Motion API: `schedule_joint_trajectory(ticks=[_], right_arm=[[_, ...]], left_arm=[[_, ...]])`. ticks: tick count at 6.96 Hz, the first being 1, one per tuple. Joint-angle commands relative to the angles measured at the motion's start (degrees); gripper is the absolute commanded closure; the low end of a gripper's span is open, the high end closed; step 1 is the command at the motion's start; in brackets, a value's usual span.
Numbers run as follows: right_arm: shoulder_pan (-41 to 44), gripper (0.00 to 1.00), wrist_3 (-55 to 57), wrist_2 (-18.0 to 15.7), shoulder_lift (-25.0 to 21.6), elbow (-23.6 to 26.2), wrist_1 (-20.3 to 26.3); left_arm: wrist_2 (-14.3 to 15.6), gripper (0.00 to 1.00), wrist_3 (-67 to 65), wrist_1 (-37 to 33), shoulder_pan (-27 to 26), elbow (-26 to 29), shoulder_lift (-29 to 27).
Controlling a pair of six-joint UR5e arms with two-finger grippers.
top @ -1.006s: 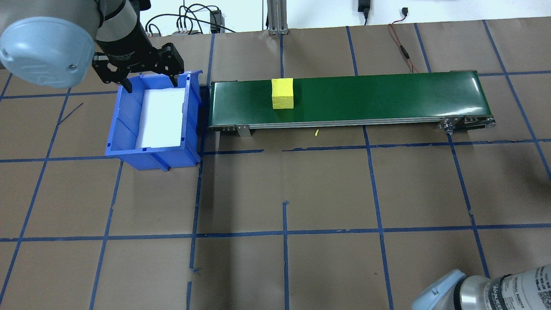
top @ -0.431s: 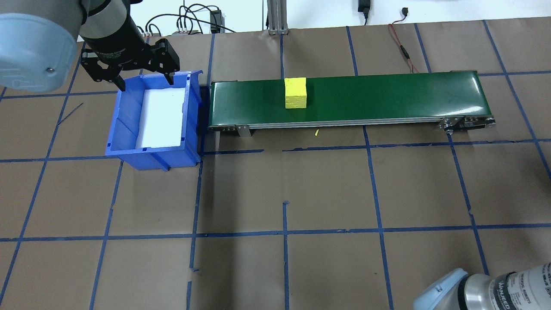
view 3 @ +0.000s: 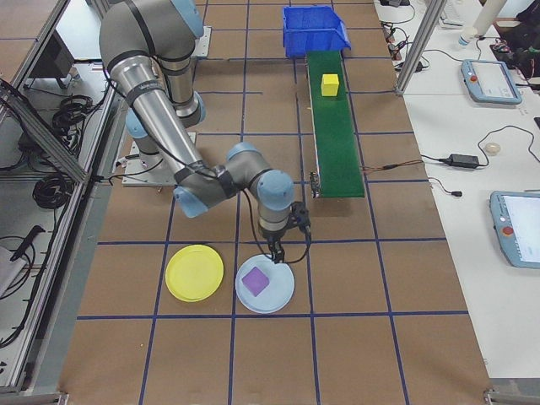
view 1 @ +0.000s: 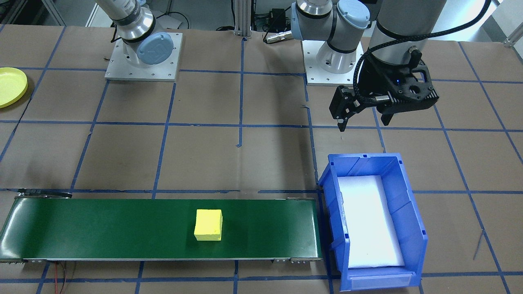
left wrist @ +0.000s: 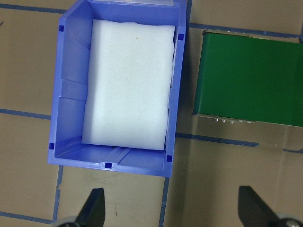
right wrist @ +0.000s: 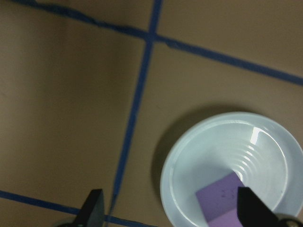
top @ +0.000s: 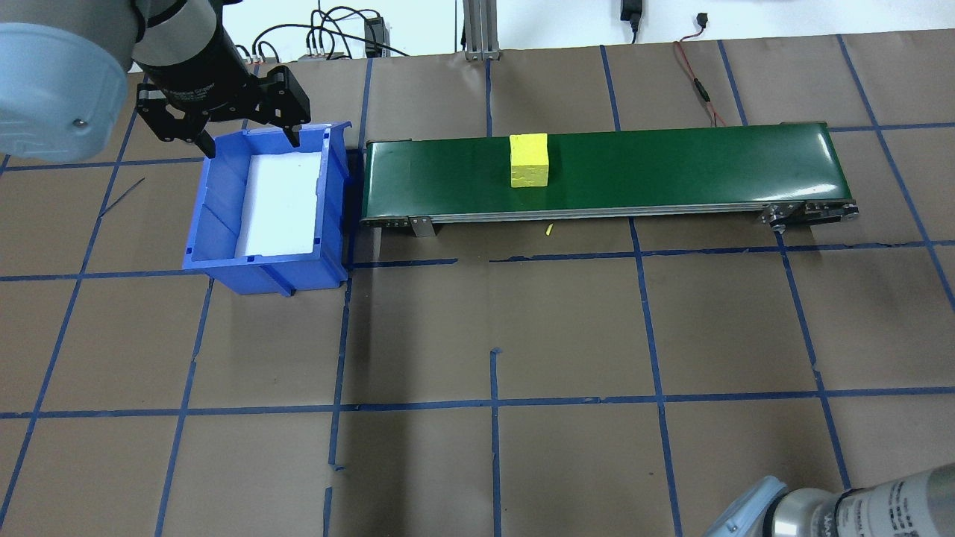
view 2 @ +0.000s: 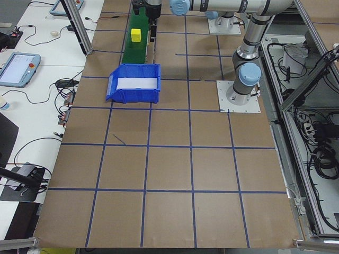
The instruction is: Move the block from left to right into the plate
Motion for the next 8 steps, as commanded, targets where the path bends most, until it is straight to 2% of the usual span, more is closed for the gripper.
schedule_joint_trajectory(ticks=[1, 2, 3, 4, 5, 7, 8], right_arm=[[13.2, 0.00, 17.0, 7.6, -1.8, 0.0, 3.4], [17.3, 0.00, 23.4, 10.4, -1.9, -0.5, 3.6], [22.5, 0.00, 30.4, 10.6, -1.8, -2.7, 3.6], [28.0, 0.00, 40.6, 13.7, -1.4, -4.6, 3.5], [32.0, 0.00, 48.1, 15.3, 0.6, -5.9, 3.1], [36.5, 0.00, 57.1, 15.6, 2.6, -6.7, 2.5], [38.8, 0.00, 61.5, 18.6, 3.4, -8.0, 1.0]], left_arm=[[-0.1, 0.00, 0.0, -1.7, 0.3, 0.2, 0.1], [-0.1, 0.00, 0.0, -1.7, 0.3, 0.2, 0.2], [-0.4, 0.00, 1.2, -1.8, 0.8, 0.3, 0.5], [-1.2, 0.00, 3.2, -2.6, 1.2, 0.2, 1.4], [-3.5, 0.00, 3.3, -3.4, 1.5, 0.8, 2.0], [-3.3, 0.00, 6.5, -7.3, 2.6, 0.8, 3.3], [-3.2, 0.00, 6.5, -7.4, 2.8, 1.0, 3.5]])
